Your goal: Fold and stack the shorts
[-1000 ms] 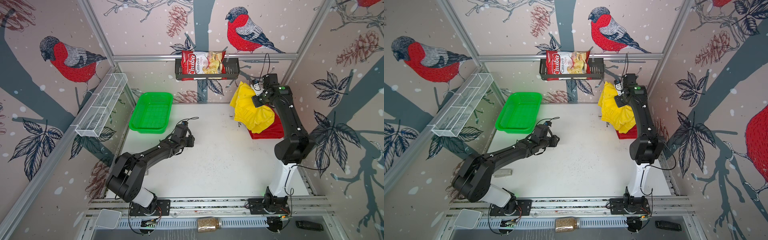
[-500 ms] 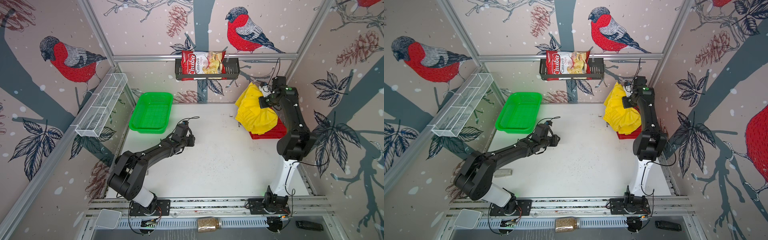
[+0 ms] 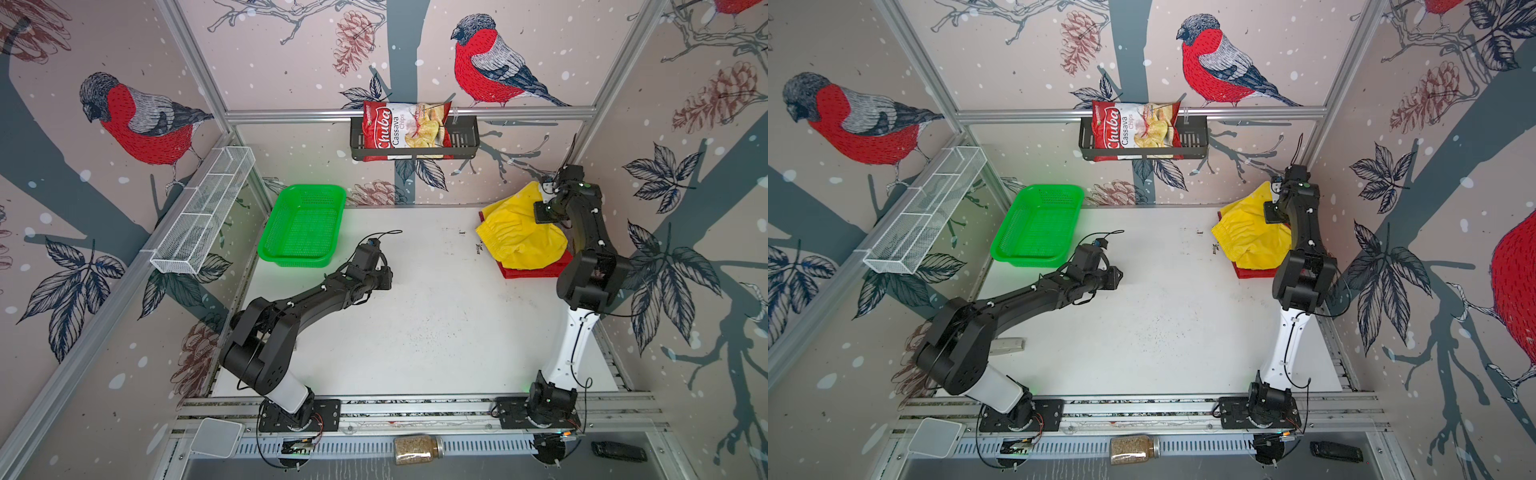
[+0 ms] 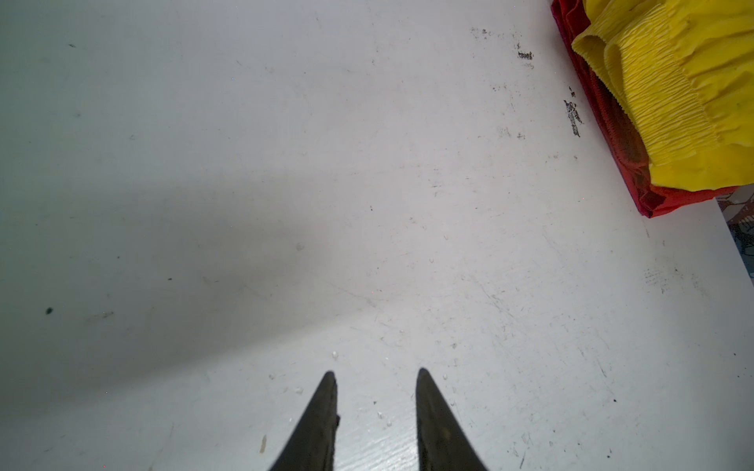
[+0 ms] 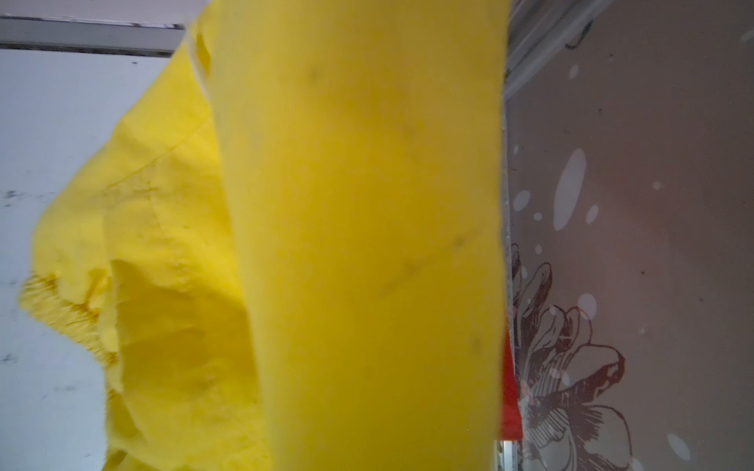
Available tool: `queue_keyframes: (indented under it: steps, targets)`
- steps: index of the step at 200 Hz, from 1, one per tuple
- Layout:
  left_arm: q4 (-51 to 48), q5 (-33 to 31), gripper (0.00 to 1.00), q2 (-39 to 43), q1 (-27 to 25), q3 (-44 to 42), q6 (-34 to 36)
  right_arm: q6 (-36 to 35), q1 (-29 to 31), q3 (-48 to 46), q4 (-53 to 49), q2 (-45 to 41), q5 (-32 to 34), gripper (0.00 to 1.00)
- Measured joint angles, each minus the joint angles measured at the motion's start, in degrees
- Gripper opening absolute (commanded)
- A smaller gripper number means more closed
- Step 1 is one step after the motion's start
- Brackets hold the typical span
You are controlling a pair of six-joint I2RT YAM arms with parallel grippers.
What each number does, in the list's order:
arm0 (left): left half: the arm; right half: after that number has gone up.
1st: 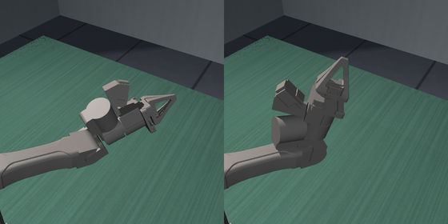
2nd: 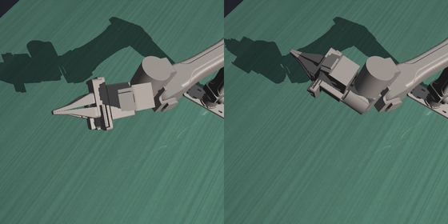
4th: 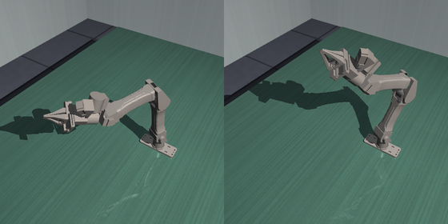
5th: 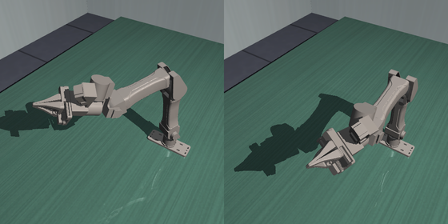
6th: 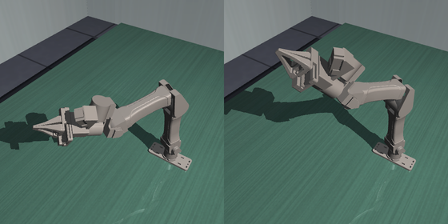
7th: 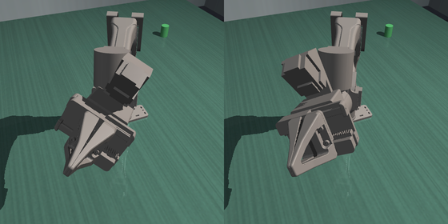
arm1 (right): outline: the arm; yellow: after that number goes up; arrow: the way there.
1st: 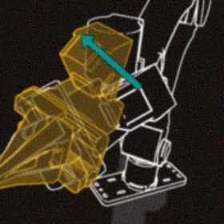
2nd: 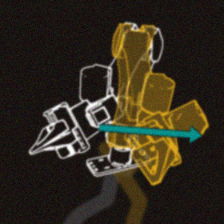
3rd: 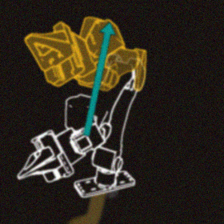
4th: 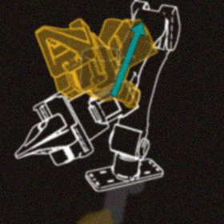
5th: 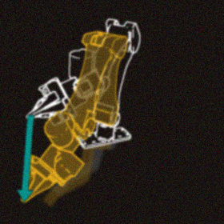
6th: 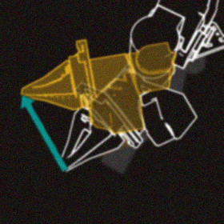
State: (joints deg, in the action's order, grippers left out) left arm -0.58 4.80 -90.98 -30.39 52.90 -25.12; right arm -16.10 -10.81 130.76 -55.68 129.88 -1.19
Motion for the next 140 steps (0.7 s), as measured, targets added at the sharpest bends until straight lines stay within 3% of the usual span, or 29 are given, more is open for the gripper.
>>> queue_keyframes:
  steps: [14, 44, 57, 105, 140]
  targets:
    - [0.0, -0.3, 0.33, -0.6, -0.1, 0.7, 0.0, 0.1, -1.0, 0.0, 0.6, 1.2, 1.1, 0.12]
    - [-0.2, -0.3, 0.33, -1.9, -0.7, 2.3, 0.0, 1.2, -2.5, -0.2, 2.8, 4.2, 5.9, 0.51]
    - [-0.5, -0.3, 0.33, -2.5, -1.0, 3.0, 0.0, 1.5, -3.1, -0.2, 3.7, 5.5, 8.7, 0.60]
    - [-1.6, -0.5, 0.33, -3.6, -1.6, 3.6, -0.1, 4.7, -3.8, -0.5, 7.6, 4.7, 14.6, 0.68]
    - [-1.6, -0.5, 0.33, -3.9, -1.9, 3.6, -0.2, 7.3, -2.0, -11.5, 13.6, -6.5, 13.0, 0.65]
